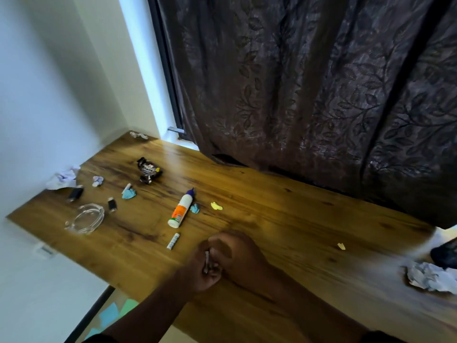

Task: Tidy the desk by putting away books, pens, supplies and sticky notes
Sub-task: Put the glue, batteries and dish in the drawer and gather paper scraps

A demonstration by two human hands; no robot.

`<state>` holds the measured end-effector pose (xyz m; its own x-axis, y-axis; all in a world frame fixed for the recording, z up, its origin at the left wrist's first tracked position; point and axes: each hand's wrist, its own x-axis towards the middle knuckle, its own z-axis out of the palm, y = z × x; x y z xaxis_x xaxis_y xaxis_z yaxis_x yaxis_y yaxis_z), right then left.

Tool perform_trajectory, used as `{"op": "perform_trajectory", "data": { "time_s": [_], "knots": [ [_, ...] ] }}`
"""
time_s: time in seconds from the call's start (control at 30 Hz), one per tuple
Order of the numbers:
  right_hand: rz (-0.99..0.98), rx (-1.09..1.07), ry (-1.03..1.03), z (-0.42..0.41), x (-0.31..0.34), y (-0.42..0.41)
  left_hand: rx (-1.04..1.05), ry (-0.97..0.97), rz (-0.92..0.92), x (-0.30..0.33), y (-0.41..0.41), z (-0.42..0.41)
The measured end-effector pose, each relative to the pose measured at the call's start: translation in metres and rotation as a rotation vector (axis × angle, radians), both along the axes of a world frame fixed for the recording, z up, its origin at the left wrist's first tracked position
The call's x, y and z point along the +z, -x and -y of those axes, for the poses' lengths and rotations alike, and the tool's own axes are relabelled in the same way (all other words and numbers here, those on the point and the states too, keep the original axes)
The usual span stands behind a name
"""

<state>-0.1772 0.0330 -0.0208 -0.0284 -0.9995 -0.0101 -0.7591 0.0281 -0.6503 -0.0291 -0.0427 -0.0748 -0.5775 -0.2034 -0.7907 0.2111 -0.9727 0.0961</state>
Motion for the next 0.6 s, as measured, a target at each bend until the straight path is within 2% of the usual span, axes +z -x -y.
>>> {"op": "perform_trajectory", "data": {
  "time_s": [0.03,0.1,0.2,0.27,0.4,0.6],
  "knots": [
    [0.044,-0.023,0.023,0.006,0.004,-0.005,-0.01,0.168,-0.018,-0.003,-0.002,0.004],
    [0.107,-0.068,0.027,0.015,0.006,-0.018,0.043,0.372,0.217,0.01,-0.007,-0.004],
    [0.095,-0.095,-0.026,0.029,-0.013,-0.032,0.041,0.37,0.19,0.017,-0.023,0.0],
    [0.039,-0.021,-0.068,0.038,-0.025,-0.047,0.119,0.366,0.208,0.018,-0.043,0.005],
    [-0.078,0.095,-0.033,0.053,-0.064,-0.078,0.183,0.393,0.119,0.025,-0.086,0.025],
    [-0.315,0.089,-0.025,0.071,-0.049,-0.13,0.334,0.322,0.121,0.031,-0.141,0.061]
  ]
}}
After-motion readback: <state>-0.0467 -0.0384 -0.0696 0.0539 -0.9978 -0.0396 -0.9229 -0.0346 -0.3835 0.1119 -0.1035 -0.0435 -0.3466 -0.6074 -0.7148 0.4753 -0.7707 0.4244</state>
